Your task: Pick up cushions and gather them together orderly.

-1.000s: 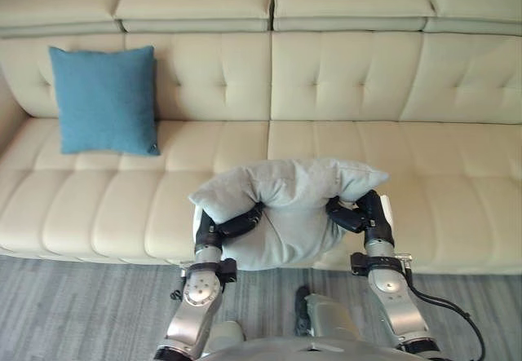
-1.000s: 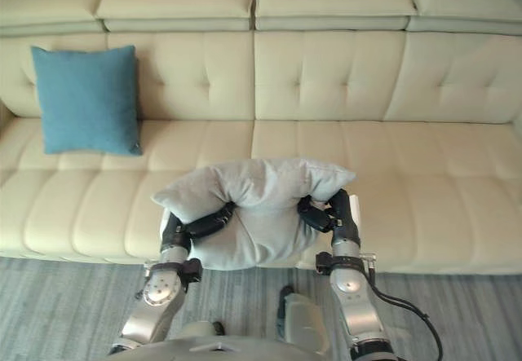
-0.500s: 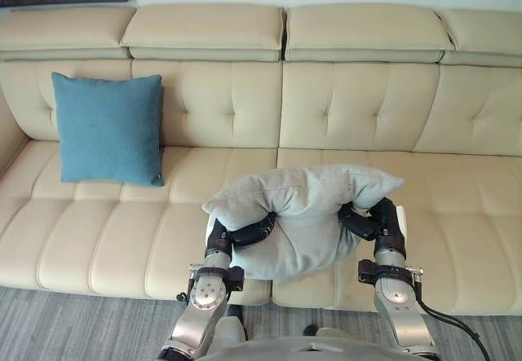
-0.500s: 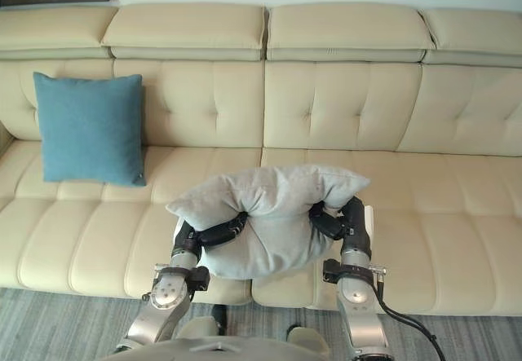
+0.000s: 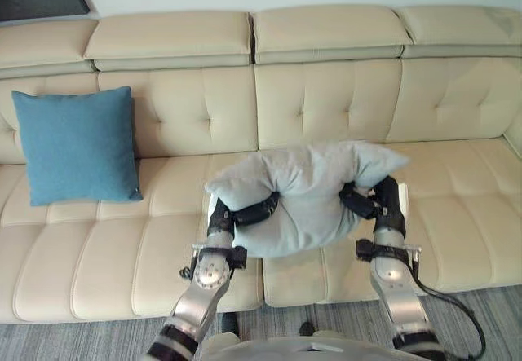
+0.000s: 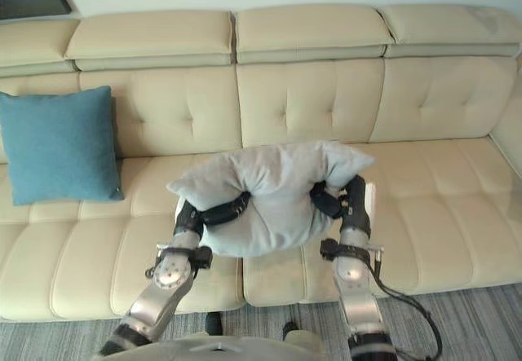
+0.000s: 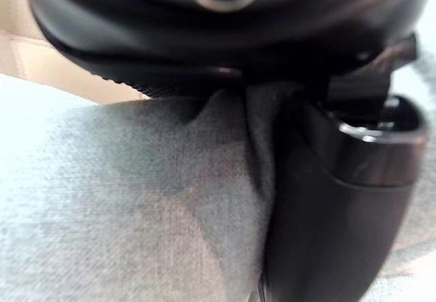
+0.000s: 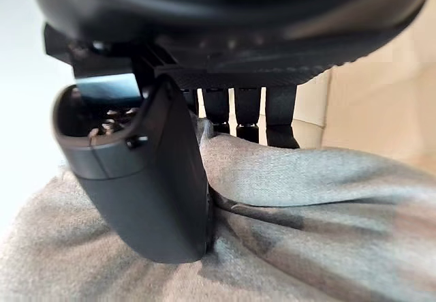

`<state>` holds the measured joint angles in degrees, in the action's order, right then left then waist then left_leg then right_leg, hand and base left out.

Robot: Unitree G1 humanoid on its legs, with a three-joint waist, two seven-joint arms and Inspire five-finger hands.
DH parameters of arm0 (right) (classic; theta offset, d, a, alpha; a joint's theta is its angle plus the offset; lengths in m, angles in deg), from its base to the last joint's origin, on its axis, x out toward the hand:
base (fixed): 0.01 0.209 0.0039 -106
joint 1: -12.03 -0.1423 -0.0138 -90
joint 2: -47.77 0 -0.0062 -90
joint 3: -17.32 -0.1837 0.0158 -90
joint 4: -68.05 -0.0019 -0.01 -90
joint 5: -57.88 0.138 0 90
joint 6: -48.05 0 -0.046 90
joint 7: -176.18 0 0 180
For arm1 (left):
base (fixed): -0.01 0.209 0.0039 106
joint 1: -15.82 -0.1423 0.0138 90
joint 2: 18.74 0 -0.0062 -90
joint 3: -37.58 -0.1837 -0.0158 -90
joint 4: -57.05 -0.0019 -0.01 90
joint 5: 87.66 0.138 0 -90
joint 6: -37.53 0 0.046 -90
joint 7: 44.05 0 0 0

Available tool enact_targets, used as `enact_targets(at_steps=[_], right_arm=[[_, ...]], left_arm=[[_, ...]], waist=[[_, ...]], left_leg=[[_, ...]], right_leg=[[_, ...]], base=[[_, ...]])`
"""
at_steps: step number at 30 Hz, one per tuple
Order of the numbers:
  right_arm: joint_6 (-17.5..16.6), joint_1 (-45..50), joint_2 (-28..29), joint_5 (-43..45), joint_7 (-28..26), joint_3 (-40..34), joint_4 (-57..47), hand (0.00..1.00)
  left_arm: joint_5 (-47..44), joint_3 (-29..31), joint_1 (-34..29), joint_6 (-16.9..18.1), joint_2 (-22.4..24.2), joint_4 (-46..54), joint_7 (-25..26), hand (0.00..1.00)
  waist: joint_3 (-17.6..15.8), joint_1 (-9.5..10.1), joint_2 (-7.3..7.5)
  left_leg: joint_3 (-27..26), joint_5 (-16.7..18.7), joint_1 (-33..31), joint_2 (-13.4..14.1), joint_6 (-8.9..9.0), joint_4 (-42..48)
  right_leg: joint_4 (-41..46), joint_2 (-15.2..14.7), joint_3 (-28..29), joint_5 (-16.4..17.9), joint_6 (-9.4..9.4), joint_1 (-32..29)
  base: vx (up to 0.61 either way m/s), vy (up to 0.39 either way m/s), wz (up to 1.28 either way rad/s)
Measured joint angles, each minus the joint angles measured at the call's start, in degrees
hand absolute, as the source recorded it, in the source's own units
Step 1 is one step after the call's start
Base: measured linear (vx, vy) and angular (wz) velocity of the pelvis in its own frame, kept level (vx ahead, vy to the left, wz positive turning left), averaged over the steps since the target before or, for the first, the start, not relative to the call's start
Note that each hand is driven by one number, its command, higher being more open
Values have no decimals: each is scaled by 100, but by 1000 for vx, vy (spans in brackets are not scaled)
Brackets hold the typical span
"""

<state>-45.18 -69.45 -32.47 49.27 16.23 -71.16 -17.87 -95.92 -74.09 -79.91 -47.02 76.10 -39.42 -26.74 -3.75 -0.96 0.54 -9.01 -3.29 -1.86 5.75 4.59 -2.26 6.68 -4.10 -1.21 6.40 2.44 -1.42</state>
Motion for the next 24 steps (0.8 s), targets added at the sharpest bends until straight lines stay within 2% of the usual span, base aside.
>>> enact_targets(at_steps=[7,11,12,19,21,22,24], right_arm=[[21,-1761,-235,-267,652,233,628,0],[28,-2940,-366,-267,969,237,1115,0],[32,-3364,-429,-266,1037,237,1307,0],[195,-4628,-499,-242,1202,235,2201,0],[206,-5166,-522,-219,1246,232,2589,0],[206,-5170,-522,-217,1246,232,2592,100],[204,-5550,-516,-15,1277,224,2852,100]], left_arm=[[10,39,1343,1,-63,-136,768,0],[14,140,2582,8,-146,-628,1050,0],[14,235,3000,9,-207,-799,1111,0],[7,407,4292,8,-456,-1703,1209,0],[3,517,4857,8,-552,-2127,1207,0],[3,518,4861,8,-553,-2130,1207,100],[-4,539,5218,9,-656,-2392,1209,100]], waist=[[-36,-14,11],[-396,15,-10],[-626,4,-15],[-1184,11,-33],[-1463,3,-43],[-1464,3,-42],[-1576,-7,-43]], left_leg=[[-37,-398,-554,97,-25,-264],[1,-601,-1059,96,-80,-258],[-1,-669,-1200,92,-105,-257],[-4,-788,-1767,57,-158,-141],[-11,-796,-1948,50,-167,-44],[-11,-796,-1950,50,-168,-43],[-40,-812,-2137,49,-177,-7]], right_leg=[[-219,133,41,-406,-4,-610],[-195,133,25,-599,29,-1106],[-182,129,29,-668,41,-1257],[166,80,29,-718,68,-1950],[328,66,32,-718,68,-2180],[331,66,32,-718,68,-2182],[435,58,49,-719,67,-2415]], base=[[-95,-2,-6],[-169,20,1],[-151,23,-1],[-73,13,-2],[-32,-13,-4],[0,0,0],[-17,-22,-7]])
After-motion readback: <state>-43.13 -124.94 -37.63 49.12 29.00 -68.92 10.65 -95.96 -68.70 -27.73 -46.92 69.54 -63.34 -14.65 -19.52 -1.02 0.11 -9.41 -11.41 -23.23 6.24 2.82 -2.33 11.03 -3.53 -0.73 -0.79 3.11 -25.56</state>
